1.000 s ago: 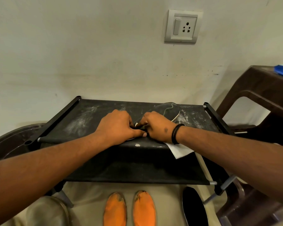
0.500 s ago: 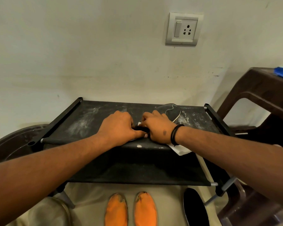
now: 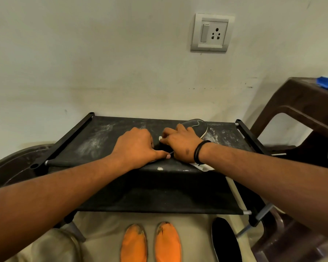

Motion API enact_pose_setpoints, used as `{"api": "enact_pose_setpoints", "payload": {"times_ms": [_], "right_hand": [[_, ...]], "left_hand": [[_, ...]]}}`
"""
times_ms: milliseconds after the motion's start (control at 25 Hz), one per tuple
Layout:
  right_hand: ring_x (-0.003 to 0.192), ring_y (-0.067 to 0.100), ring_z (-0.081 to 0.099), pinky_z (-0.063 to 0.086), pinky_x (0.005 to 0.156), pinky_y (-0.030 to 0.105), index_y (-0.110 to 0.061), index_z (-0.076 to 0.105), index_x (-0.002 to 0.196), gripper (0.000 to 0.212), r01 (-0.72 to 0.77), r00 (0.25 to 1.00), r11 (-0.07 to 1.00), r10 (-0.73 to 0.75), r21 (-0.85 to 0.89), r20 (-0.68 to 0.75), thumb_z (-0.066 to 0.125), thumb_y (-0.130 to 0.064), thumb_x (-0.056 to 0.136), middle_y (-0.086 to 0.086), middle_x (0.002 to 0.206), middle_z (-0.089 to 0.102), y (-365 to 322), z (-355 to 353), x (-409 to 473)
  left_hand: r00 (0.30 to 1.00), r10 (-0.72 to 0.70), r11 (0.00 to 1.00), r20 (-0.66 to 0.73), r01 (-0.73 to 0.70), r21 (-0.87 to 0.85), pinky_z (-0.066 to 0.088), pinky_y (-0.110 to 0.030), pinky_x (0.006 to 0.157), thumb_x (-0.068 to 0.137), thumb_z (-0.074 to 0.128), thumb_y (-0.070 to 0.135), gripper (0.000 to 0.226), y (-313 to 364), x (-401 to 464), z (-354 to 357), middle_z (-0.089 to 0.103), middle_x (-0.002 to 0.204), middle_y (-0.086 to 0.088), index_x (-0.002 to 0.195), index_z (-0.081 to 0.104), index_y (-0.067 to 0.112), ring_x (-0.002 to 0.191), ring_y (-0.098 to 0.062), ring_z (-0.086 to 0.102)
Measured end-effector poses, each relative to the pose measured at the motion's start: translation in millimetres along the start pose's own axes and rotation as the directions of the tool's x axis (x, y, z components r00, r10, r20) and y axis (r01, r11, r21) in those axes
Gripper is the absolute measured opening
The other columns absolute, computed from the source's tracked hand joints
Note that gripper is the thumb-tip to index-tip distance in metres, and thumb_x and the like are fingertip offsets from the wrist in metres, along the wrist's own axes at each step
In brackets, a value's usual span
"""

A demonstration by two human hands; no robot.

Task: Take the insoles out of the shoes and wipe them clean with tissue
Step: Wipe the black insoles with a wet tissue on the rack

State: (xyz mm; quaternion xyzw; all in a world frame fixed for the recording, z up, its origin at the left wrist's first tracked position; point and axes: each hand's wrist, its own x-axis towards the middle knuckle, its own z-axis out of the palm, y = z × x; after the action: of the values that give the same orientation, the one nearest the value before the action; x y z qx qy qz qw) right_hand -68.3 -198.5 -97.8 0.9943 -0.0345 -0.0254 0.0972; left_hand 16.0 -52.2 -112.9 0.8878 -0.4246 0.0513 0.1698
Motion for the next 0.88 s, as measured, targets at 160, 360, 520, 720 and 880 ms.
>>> {"api": "enact_pose_setpoints", "payload": {"times_ms": [160,360,520,720,880], "right_hand": [[0.120,0.031,0.038,0.035,0.092,0.046,-0.030,0.054,0.136,0.043,0.032,0.999,0.999,-0.032,0.026,0.017,0.057,-0.030,0.094,-0.004,0.141,0.041,-1,-1,0],[0.119,0.031,0.039,0.034,0.089,0.045,-0.026,0.057,0.132,0.039,0.052,0.998,0.998,-0.053,0.023,0.030,0.057,-0.029,0.094,-0.003,0.138,0.043,-5,0,2],[0.119,0.032,0.038,0.036,0.092,0.046,-0.031,0.057,0.133,0.039,-0.022,0.999,1.000,0.023,-0.008,0.033,0.052,-0.022,0.095,-0.004,0.138,0.044,10,-8,5],[0.118,0.030,0.038,0.034,0.090,0.044,-0.027,0.057,0.134,0.039,0.103,0.993,0.994,-0.104,0.031,0.053,0.055,-0.026,0.094,-0.004,0.139,0.041,-3,-1,1],[0.119,0.033,0.038,0.036,0.092,0.047,-0.026,0.056,0.134,0.040,-0.029,0.999,0.996,0.032,-0.081,0.027,0.055,-0.024,0.094,-0.001,0.140,0.041,8,-4,6]], "left_hand": [[1.000,0.004,1.000,-0.004,-0.004,-0.003,0.053,-0.034,0.050,0.066,0.067,0.079,0.062,-2,1,0,0.058,0.046,0.001,0.056,0.068,0.017,0.048,-0.013,0.059],[1.000,0.015,1.000,-0.001,-0.015,-0.004,0.056,-0.038,0.052,0.067,0.068,0.077,0.061,-1,0,0,0.057,0.046,0.001,0.055,0.068,0.017,0.046,-0.013,0.057],[1.000,0.002,1.000,0.008,-0.003,0.010,0.054,-0.035,0.051,0.065,0.067,0.082,0.064,0,1,-1,0.059,0.046,0.002,0.057,0.071,0.019,0.046,-0.012,0.058],[1.000,0.000,1.000,0.015,0.000,-0.015,0.050,-0.033,0.047,0.067,0.068,0.075,0.060,0,-1,-2,0.056,0.045,0.001,0.055,0.067,0.017,0.046,-0.014,0.057],[0.999,-0.033,0.999,-0.020,0.033,0.000,0.055,-0.035,0.050,0.062,0.072,0.079,0.065,6,-2,-3,0.060,0.047,0.000,0.056,0.068,0.014,0.049,-0.015,0.061]]}}
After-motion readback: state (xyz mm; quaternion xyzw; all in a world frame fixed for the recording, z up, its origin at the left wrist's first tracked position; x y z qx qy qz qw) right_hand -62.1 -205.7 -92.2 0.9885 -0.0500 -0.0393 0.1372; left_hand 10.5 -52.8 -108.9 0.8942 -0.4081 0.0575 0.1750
